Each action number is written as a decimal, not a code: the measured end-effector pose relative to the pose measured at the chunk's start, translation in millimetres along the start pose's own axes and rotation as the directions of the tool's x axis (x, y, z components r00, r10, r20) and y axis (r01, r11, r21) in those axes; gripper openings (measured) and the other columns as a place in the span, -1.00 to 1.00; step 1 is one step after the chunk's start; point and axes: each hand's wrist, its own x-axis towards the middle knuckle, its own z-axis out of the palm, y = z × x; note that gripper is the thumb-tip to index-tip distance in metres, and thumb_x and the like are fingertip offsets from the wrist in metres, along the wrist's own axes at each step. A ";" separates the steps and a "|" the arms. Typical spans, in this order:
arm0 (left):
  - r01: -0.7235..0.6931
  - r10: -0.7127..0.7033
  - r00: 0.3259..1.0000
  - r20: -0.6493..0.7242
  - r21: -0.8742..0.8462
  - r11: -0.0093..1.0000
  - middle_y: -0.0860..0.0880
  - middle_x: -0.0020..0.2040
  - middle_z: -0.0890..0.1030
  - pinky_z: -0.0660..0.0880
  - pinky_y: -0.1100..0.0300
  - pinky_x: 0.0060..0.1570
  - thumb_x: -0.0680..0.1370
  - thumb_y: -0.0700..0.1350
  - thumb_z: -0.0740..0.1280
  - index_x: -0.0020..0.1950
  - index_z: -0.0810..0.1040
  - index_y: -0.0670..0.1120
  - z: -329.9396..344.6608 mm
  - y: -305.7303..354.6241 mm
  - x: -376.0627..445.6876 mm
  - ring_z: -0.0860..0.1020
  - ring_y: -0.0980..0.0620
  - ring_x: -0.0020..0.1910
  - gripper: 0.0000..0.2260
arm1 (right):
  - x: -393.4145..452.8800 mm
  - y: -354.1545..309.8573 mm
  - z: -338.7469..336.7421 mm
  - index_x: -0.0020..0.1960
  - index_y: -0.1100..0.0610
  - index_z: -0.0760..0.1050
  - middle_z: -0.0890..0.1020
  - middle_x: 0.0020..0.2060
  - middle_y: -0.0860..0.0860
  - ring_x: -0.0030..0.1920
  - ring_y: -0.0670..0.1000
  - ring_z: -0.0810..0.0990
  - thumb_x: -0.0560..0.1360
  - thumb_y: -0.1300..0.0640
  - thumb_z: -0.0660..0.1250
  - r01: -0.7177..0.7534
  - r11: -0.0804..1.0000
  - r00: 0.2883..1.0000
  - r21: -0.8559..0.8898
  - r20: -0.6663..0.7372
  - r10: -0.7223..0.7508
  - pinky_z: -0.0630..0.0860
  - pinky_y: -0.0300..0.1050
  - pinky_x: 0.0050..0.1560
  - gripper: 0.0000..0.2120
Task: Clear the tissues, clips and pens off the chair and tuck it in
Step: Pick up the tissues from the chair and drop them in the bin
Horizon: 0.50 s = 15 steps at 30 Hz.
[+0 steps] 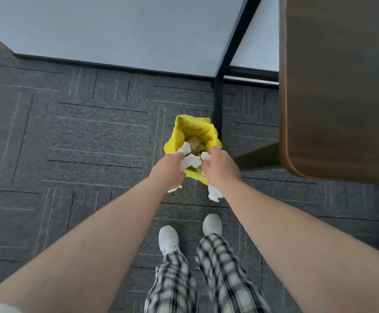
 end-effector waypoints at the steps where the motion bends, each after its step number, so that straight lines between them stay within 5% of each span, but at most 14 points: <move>1: -0.005 0.005 1.000 0.001 -0.002 1.000 -0.16 0.20 0.48 0.46 0.01 -0.03 0.54 -0.15 0.24 0.35 0.37 -0.10 1.3 -1.4 10.2 0.50 -0.20 0.11 -0.64 | 10.2 0.1 4.0 0.17 0.14 0.39 0.53 0.05 0.09 -0.08 0.12 0.53 0.62 0.07 0.16 -0.011 1.000 1.000 0.002 -0.011 0.011 0.41 -0.04 -0.24 -0.81; 8: 0.037 -0.036 0.999 0.004 -0.097 0.995 -0.18 0.18 0.50 0.41 0.05 -0.12 0.54 -0.18 0.24 0.37 0.35 -0.11 16.1 -10.8 71.9 0.52 -0.20 0.08 -0.61 | 72.9 4.5 29.0 0.20 0.14 0.40 0.51 0.07 0.11 -0.02 0.15 0.56 0.61 0.06 0.15 -0.129 0.984 0.989 0.119 -0.055 0.137 0.54 0.03 -0.09 -0.77; 15: 0.091 -0.087 0.996 0.028 -0.184 0.979 -0.15 0.29 0.45 0.45 -0.01 0.09 0.53 -0.18 0.27 0.39 0.32 -0.11 35.7 -15.9 111.3 0.48 -0.20 0.21 -0.57 | 106.9 12.0 60.4 0.20 0.13 0.42 0.51 0.11 0.11 0.05 0.17 0.55 0.62 0.05 0.17 -0.211 0.952 0.974 0.220 -0.039 0.225 0.43 -0.02 -0.12 -0.77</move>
